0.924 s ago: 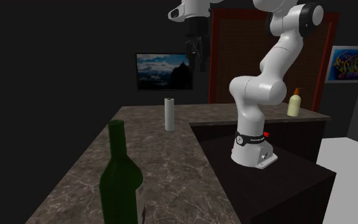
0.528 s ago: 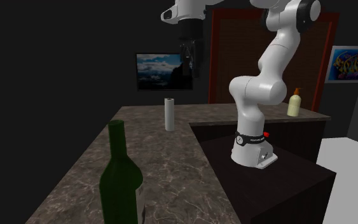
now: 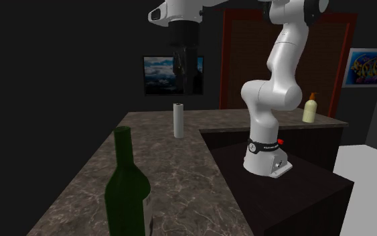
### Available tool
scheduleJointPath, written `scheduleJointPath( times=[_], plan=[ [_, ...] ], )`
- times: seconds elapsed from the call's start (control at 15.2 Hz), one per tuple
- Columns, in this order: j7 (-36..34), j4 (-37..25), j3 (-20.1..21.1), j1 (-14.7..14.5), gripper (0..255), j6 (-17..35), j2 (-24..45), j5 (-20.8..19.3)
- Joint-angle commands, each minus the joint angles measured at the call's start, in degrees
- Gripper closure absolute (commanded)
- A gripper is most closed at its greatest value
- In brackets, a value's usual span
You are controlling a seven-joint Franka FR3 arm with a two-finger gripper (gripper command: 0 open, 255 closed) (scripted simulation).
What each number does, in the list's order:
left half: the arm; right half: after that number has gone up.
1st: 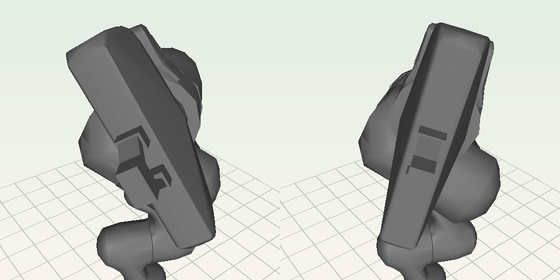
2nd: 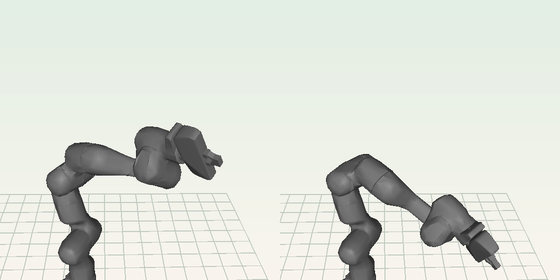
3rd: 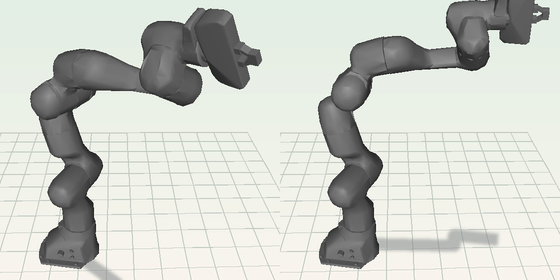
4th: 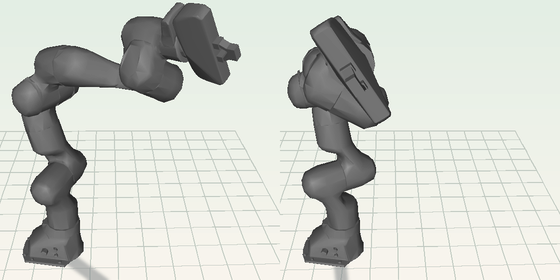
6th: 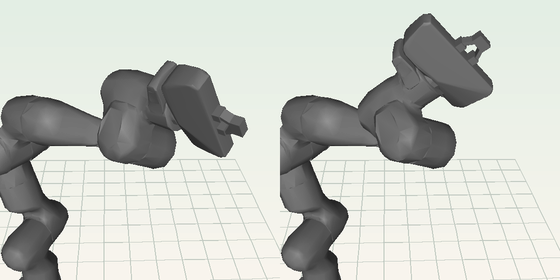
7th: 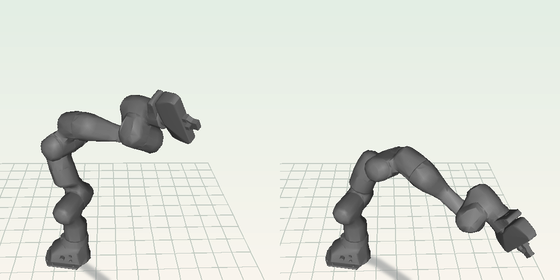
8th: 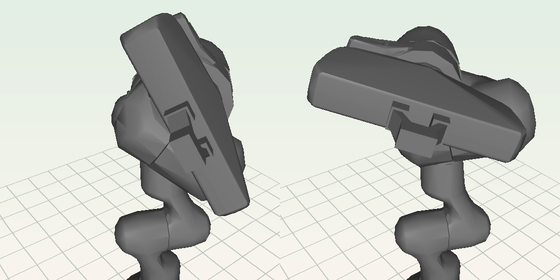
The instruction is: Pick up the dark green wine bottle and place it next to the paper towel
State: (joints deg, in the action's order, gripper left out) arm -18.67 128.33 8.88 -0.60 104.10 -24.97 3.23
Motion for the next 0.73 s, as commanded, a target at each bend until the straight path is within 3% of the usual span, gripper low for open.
scheduleJointPath(
  times=[0.0,0.66],
  plan=[
    [-1.8,-2.1,1.3,-0.2,0,2.4,3.8,-0.1],
    [-11.2,-18.6,6.5,-1.4,0,8.7,24.0,-5.1]
  ],
)
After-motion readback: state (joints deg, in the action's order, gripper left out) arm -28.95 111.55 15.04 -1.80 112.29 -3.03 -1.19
